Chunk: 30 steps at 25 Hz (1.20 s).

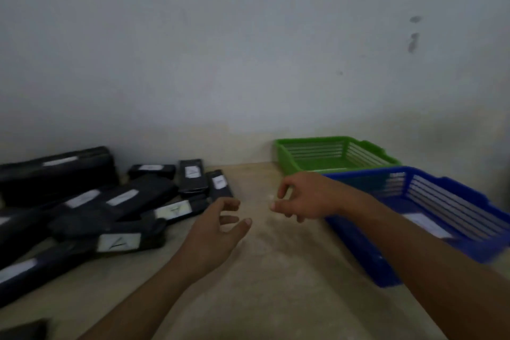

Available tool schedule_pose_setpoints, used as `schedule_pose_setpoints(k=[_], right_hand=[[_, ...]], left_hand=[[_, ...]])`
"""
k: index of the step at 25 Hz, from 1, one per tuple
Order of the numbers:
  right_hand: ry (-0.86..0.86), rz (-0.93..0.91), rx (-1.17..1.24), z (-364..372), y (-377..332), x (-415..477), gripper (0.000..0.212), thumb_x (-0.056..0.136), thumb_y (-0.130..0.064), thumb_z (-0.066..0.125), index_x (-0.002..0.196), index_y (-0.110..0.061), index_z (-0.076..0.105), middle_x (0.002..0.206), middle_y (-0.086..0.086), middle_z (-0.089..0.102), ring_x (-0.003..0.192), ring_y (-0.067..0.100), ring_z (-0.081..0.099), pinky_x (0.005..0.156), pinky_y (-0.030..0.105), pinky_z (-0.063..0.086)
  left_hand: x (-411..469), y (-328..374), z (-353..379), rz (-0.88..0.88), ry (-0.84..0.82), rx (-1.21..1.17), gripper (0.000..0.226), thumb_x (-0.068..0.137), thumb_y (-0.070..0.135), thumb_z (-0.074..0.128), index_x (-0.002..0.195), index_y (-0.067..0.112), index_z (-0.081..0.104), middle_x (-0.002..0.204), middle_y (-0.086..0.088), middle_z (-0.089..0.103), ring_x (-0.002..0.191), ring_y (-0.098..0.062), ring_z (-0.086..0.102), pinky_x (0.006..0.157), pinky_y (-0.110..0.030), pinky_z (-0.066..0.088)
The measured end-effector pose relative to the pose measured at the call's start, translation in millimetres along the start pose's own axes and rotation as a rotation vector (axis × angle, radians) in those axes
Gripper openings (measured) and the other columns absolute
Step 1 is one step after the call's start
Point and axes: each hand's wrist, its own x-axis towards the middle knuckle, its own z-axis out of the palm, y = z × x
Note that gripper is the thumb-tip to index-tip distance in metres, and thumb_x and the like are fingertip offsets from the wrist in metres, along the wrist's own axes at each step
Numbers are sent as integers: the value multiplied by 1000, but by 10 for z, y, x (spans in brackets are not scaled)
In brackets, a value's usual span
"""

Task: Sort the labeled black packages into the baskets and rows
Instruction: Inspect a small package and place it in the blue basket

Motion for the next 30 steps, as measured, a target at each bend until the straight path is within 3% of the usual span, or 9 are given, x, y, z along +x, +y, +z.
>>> schedule_pose_setpoints(k=[4, 8, 11, 15, 19, 22, 27, 29, 30], right_hand=[[-4, -91, 106, 590, -527, 403, 41, 82, -55, 67, 108, -25, 59, 101, -2, 71, 82, 13, 66, 75, 29, 53], [-81, -76, 278, 1128, -970, 774, 50, 85, -50, 67, 125, -23, 50, 117, -2, 63, 94, 11, 61, 74, 25, 48], [-78, -26, 476, 1498, -1214, 981, 56, 86, -47, 67, 132, -24, 46, 127, -2, 57, 105, 15, 60, 88, 32, 51], [-66, -13, 638, 1722, -1410, 1072, 60, 90, -41, 66, 140, -20, 42, 131, 0, 57, 100, 11, 56, 77, 22, 46], [-31, -57, 724, 1750, -1461, 1060, 30, 91, -34, 67, 115, -27, 51, 100, -15, 60, 80, -5, 54, 59, 8, 40], [-6, -91, 812, 1641, -1330, 984, 10, 92, -36, 64, 98, -30, 60, 101, -9, 70, 78, -3, 64, 61, 8, 45], [97, 17, 1268, 1335, -817, 815, 17, 95, -30, 57, 107, -19, 65, 94, 7, 76, 76, 22, 74, 58, 33, 58], [150, 31, 1367, 1241, -547, 802, 25, 95, -24, 57, 113, -7, 63, 94, 16, 76, 69, 30, 72, 49, 33, 56], [173, 29, 1367, 1213, -427, 790, 27, 95, -24, 56, 114, -5, 63, 93, 17, 75, 65, 28, 71, 47, 32, 55]], left_hand=[[-56, -486, -653, -104, 176, 111, 36, 86, 32, 68, 118, 22, 56, 117, 6, 60, 104, -9, 59, 80, -20, 43], [-91, -910, -1121, -109, 388, 328, 23, 84, 25, 70, 104, 25, 57, 113, 3, 52, 109, -16, 54, 92, -27, 41], [-154, -1049, -1296, -142, 509, 527, 28, 84, 26, 67, 111, 26, 57, 125, 2, 40, 123, -19, 36, 99, -37, 29], [-191, -1198, -1473, -225, 587, 708, 39, 84, 32, 65, 120, 26, 52, 145, -8, 25, 137, -31, 15, 108, -51, 20], [-214, -1200, -1549, -262, 554, 575, 40, 88, 30, 60, 125, 24, 47, 140, -3, 37, 127, -24, 41, 110, -47, 18], [-199, -1085, -1485, -136, 576, 362, 42, 86, 24, 67, 124, 21, 49, 131, 0, 46, 119, -17, 49, 109, -40, 32], [-70, -807, -1075, -112, 474, -34, 42, 88, 20, 67, 126, 24, 49, 114, 15, 56, 103, 2, 55, 82, -6, 46], [-2, -748, -818, -147, 379, -150, 34, 90, 21, 64, 121, 28, 52, 110, 19, 59, 97, 6, 56, 77, -6, 49], [45, -764, -702, -176, 322, -217, 30, 91, 24, 62, 120, 29, 55, 112, 15, 62, 99, 2, 60, 83, -15, 53]])
